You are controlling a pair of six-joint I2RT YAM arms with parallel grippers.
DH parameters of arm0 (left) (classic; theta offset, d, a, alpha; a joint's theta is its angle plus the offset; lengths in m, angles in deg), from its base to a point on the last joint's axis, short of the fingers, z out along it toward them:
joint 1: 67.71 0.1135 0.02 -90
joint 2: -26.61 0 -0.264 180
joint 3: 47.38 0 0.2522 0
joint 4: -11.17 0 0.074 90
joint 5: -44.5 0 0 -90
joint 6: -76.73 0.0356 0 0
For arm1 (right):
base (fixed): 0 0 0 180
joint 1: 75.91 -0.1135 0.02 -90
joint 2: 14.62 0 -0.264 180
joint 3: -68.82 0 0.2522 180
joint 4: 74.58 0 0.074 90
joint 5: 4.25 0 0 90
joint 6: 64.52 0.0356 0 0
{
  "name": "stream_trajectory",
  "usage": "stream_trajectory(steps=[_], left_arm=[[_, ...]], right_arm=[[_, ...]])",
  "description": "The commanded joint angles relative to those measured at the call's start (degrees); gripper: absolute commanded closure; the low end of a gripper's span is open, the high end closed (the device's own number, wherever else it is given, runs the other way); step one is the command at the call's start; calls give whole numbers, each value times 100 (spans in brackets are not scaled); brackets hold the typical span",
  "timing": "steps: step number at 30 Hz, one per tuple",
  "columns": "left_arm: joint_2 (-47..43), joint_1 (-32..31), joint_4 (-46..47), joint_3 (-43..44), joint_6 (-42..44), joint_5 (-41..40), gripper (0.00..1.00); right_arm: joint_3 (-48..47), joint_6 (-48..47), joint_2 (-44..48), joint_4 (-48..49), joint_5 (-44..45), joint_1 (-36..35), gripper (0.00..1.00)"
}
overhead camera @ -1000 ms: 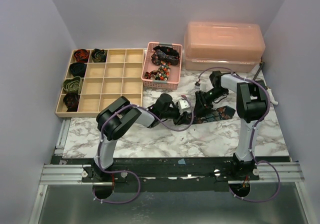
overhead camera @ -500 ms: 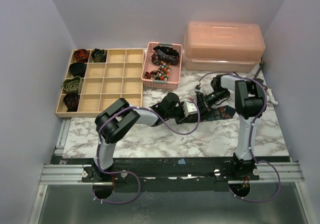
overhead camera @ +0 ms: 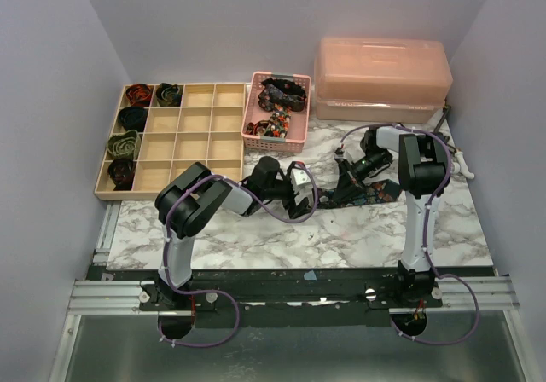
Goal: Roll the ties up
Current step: Roll the tie at the center of the board.
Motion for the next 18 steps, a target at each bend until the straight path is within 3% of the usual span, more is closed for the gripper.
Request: stream_trajectory(steps=[1, 9, 15, 18], left_arm=[[186, 88, 1484, -392, -494, 689, 1], [975, -168, 2412, 13, -885, 648, 6], [1536, -396, 2795, 411, -664, 316, 24], [1736, -429, 2775, 523, -717, 214, 40]], right_arm=[[20, -443, -770, 513, 1090, 126, 100], [-239, -411, -1198, 328, 824, 145, 100], [-224, -408, -1299, 252, 734, 145, 100], [-114, -412, -1268, 296, 732, 145, 100]])
